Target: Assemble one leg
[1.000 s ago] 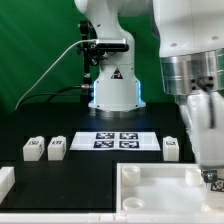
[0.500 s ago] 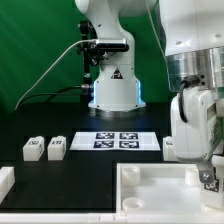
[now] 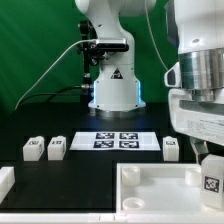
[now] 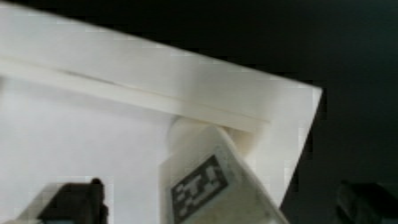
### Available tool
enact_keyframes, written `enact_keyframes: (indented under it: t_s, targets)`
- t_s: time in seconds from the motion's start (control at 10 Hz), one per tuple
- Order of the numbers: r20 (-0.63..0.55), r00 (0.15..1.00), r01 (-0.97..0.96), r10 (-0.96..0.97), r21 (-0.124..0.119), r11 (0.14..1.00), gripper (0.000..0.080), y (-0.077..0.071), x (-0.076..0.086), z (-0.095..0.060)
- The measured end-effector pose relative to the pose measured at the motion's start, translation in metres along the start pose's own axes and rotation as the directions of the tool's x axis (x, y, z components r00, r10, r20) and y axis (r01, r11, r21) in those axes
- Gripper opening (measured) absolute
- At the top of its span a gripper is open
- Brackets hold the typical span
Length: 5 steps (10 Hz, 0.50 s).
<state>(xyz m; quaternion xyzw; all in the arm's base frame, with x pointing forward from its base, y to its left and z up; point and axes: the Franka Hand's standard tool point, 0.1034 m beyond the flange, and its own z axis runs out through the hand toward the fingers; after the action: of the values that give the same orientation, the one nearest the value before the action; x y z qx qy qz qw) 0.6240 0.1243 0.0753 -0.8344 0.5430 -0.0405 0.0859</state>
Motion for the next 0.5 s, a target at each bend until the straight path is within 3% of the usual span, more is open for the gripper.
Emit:
enact_keyframes:
  t_s: [0.2,0.3,0.5]
  targets:
    - [-0.009,0.976,0.218,-0.218,-0.006,0.976,0.0648,-0.001,0.004,-0.001]
    - [0.048,0.954,0.297,-0.296,-0.031,0.954,0.0648,-0.008,0.009,-0.006]
    - [0.057,0.977,0.207,-0.206,-0.021,0.978,0.0648,-0.011,0.021,-0.007]
